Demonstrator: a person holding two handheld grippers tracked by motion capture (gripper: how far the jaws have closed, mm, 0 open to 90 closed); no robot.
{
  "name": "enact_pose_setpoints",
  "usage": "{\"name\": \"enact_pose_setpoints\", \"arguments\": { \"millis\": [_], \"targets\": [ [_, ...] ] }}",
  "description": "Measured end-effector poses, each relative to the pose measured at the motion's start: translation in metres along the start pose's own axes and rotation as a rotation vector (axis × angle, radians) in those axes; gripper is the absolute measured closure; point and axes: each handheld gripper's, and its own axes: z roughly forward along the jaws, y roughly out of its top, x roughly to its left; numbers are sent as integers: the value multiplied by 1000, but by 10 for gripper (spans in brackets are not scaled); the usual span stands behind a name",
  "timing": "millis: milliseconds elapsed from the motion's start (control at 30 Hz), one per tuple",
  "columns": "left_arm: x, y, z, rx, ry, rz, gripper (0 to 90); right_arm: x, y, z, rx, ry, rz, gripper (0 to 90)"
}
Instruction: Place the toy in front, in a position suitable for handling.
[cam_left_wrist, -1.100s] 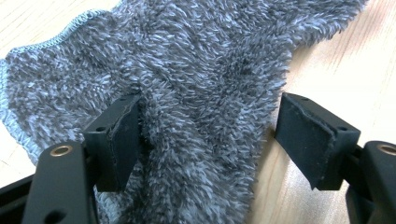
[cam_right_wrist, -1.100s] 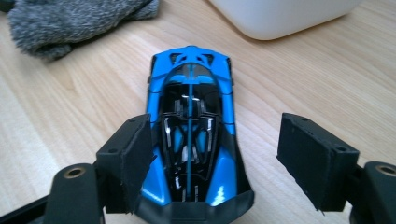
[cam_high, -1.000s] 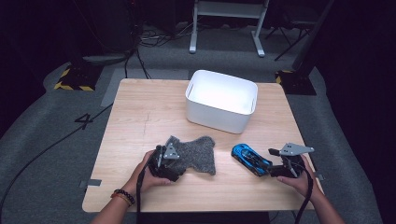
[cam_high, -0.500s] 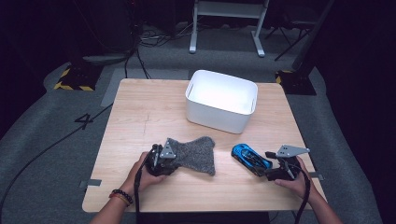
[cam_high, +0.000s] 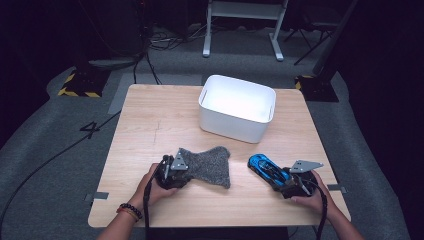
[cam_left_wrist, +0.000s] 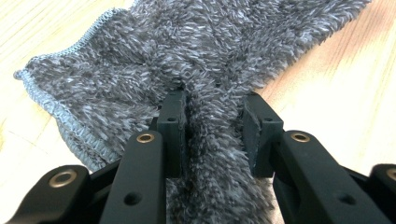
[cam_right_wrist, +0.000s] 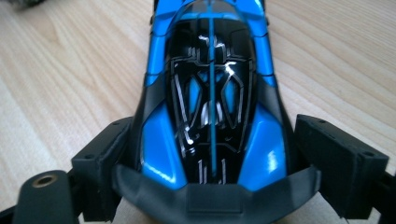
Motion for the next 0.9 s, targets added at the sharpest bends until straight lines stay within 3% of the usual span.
{"name": "enact_pose_setpoints", "arguments": {
  "millis": [67,267,533,667,733,867,900],
  "targets": [
    [0,0,0,0,1,1,655,0,0,0,-13,15,-13,234],
    [0,0,0,1,3,4,656,3,3,3,-19,2,-29,240],
    [1,0,-2,-4,-5,9,706,1,5,5,-21,40,-45,243],
    [3,-1,-3,-12,-11,2,709,5,6,6,-22,76,-90,243],
    [3,-1,-4,-9,-9,-1,709,10,7,7,-32,118,-119,243],
    [4,-2,-5,-16,-15,-8,709,25,12,10,-27,163,-194,243],
    [5,-2,-5,-19,-19,-9,709,25,12,10,-27,163,-194,243]
  ]
}}
